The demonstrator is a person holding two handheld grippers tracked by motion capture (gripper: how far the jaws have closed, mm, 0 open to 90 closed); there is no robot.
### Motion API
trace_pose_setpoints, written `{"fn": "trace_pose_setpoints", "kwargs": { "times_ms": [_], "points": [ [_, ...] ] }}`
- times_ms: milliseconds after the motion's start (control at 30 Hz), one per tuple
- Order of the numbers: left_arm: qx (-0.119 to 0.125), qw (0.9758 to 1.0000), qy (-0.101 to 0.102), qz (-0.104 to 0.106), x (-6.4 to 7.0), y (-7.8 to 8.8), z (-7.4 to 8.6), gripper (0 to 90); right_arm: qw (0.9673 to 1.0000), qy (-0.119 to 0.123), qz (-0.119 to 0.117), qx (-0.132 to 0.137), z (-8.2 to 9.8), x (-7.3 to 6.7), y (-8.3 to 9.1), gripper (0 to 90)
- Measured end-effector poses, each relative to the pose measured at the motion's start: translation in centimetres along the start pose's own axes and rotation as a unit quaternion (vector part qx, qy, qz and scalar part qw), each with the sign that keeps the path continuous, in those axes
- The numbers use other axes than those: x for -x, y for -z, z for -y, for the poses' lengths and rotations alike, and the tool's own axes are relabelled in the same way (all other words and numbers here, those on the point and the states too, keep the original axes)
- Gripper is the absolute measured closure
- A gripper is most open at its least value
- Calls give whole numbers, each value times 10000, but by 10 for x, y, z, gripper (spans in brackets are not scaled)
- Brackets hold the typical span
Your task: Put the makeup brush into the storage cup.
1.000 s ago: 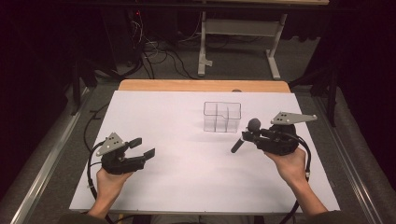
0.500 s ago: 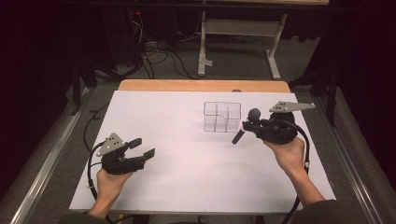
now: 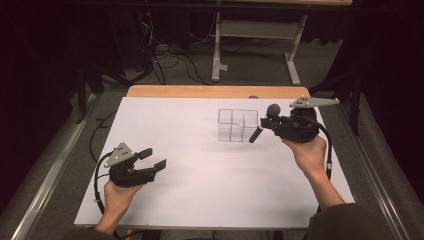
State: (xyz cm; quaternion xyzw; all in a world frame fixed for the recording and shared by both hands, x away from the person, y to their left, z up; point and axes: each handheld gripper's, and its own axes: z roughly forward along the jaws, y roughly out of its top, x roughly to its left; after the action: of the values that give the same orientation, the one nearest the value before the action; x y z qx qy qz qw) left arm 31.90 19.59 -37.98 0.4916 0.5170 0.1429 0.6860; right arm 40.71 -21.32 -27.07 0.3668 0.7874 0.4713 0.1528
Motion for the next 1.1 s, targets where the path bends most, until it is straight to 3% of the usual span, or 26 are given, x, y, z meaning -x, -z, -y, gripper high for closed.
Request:
{"fn": "trace_pose_setpoints", "kwargs": {
  "times_ms": [500,767,1100],
  "points": [
    [-68,10000,-21,-4,-2,-1,0,311,9995,-125,212,193,-22,11,-5,720],
    [-31,10000,11,19,-1,0,0,310,9986,-294,327,310,-25,19,-19,719],
    [-31,10000,-22,25,-1,0,0,307,9970,-449,584,227,-24,28,-35,719]
  ]
}}
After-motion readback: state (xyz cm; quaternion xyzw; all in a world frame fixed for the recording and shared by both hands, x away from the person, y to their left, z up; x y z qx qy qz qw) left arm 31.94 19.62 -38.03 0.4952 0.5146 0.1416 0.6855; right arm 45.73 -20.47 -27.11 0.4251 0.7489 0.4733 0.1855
